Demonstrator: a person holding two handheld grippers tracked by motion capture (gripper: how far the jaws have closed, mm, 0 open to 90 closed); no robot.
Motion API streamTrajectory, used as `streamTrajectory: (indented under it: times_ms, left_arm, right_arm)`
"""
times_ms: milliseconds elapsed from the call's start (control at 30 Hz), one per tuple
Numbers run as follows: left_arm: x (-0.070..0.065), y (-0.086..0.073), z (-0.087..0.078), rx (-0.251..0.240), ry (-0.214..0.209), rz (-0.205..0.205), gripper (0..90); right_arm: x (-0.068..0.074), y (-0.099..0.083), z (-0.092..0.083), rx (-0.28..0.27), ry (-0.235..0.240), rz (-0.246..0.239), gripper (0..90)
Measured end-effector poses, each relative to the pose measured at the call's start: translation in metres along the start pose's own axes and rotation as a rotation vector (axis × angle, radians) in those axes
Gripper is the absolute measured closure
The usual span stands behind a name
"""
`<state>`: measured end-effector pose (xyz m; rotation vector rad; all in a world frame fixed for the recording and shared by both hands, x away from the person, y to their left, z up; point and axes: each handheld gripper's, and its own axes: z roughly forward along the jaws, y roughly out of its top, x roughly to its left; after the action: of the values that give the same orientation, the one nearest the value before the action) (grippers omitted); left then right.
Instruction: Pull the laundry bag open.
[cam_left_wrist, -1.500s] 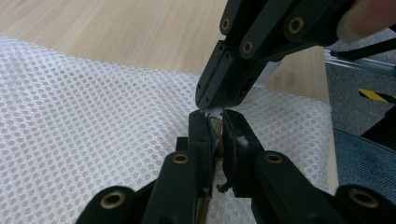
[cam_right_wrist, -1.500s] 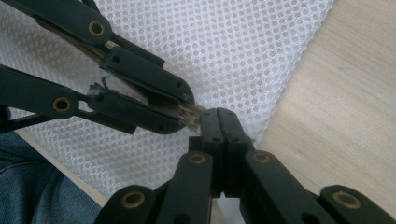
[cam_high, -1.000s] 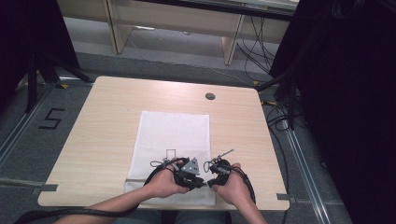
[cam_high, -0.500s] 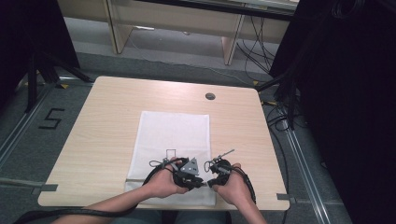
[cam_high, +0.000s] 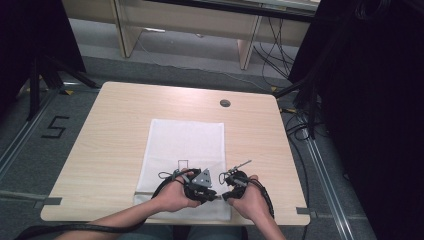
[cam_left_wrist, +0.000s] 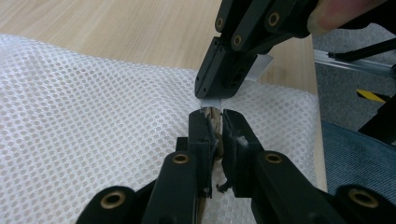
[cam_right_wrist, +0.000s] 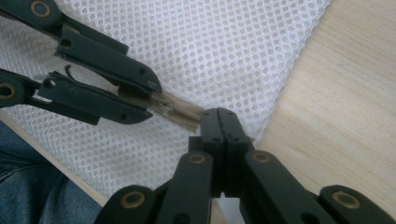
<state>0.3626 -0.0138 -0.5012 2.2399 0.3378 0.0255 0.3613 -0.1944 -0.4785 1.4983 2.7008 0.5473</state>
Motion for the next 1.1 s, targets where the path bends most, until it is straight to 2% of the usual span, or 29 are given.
streamTrajectory:
  times_ms: [100,200,267,400,433,467,567,600,767,800,833,867,900,933,1100]
  left_arm:
    - [0.0002,-0.0003,-0.0013,0.001,0.000,0.003,82.0]
    - [0.0007,-0.0011,-0.0021,-0.001,-0.002,-0.002,82.0]
    - [0.0012,-0.0014,-0.0028,-0.001,-0.001,0.000,81.9]
    - [0.0010,-0.0018,-0.0032,0.000,-0.001,0.001,82.0]
    - [0.0009,-0.0019,-0.0033,-0.002,-0.002,-0.001,82.0]
    - [0.0010,-0.0018,-0.0034,-0.001,-0.001,-0.001,82.0]
    - [0.0014,-0.0019,-0.0051,-0.001,0.000,-0.003,81.9]
    - [0.0023,-0.0019,-0.0056,-0.005,-0.002,0.010,81.9]
    - [0.0015,-0.0029,-0.0076,-0.006,0.000,-0.004,81.9]
    - [0.0014,-0.0030,-0.0076,-0.005,0.000,-0.002,81.9]
    - [0.0022,-0.0026,-0.0076,-0.005,0.000,0.016,82.0]
    - [0.0012,-0.0031,-0.0071,-0.009,0.002,-0.001,82.0]
    - [0.0012,-0.0029,-0.0075,-0.006,0.002,0.002,82.0]
    - [0.0012,-0.0029,-0.0075,-0.005,0.003,0.002,82.0]
    - [0.0025,-0.0025,-0.0098,0.006,0.007,0.018,82.0]
  right_arm:
    - [-0.0001,0.0000,0.0000,-0.001,0.001,0.000,90.0]
    - [0.0016,-0.0002,-0.0005,0.010,0.005,0.027,90.0]
    - [-0.0011,0.0003,0.0005,-0.004,0.001,-0.012,90.0]
    - [0.0001,0.0002,0.0002,-0.006,0.002,-0.015,90.0]
    - [-0.0003,0.0004,0.0014,-0.007,-0.007,-0.030,90.0]
    - [0.0026,0.0000,0.0010,-0.005,-0.017,-0.011,90.0]
    - [0.0020,0.0008,0.0005,0.003,-0.017,-0.019,90.0]
    - [0.0026,0.0005,-0.0002,0.007,-0.015,-0.010,90.0]
    - [0.0030,0.0005,0.0001,0.007,-0.011,0.004,90.0]
    - [0.0046,0.0004,0.0001,0.011,-0.003,0.023,90.0]
    - [0.0047,0.0004,0.0002,0.011,-0.005,0.022,90.0]
    - [0.0051,0.0007,-0.0003,0.015,-0.005,0.026,90.0]
    - [0.0046,0.0003,0.0002,0.010,-0.004,0.022,90.0]
    - [0.0024,0.0006,0.0000,0.005,-0.015,-0.004,90.0]
    - [0.0019,0.0006,0.0001,0.005,-0.013,-0.006,90.0]
